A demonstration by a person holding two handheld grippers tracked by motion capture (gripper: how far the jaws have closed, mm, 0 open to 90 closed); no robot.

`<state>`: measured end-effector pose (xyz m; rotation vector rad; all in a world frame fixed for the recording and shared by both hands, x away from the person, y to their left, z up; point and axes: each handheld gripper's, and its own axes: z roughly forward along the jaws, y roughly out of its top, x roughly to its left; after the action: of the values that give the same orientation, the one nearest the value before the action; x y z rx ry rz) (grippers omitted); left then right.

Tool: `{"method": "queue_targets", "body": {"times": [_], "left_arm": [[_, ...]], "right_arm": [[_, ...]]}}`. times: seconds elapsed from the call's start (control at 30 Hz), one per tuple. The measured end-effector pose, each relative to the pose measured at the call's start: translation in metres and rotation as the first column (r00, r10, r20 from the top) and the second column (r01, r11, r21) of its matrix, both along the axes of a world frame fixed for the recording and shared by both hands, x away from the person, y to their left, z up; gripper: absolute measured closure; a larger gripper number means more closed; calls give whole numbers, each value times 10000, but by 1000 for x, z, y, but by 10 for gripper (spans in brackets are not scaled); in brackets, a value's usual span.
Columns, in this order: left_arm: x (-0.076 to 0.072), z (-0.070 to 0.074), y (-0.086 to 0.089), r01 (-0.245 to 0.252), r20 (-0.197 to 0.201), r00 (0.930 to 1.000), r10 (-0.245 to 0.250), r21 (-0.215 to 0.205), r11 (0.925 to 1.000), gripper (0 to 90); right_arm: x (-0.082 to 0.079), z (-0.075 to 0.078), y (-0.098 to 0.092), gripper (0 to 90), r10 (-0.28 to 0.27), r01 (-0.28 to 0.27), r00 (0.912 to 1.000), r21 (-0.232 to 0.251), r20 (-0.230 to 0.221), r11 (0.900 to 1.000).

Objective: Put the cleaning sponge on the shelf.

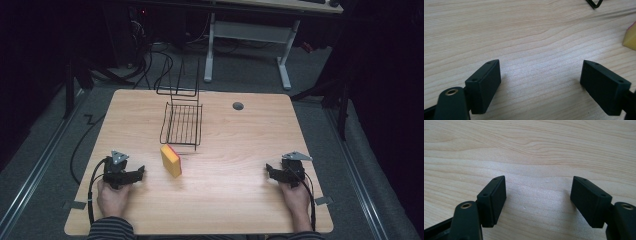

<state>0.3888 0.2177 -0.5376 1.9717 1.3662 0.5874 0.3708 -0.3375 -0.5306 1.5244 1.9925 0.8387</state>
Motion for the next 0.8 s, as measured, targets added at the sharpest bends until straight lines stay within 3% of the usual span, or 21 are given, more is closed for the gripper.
{"method": "queue_targets", "body": {"times": [0.8], "left_arm": [[0,0,0,7,-49,10000,-7,-82,10000,177]], "right_arm": [[0,0,0,291,-27,27,10000,40,-21,10000]]}}
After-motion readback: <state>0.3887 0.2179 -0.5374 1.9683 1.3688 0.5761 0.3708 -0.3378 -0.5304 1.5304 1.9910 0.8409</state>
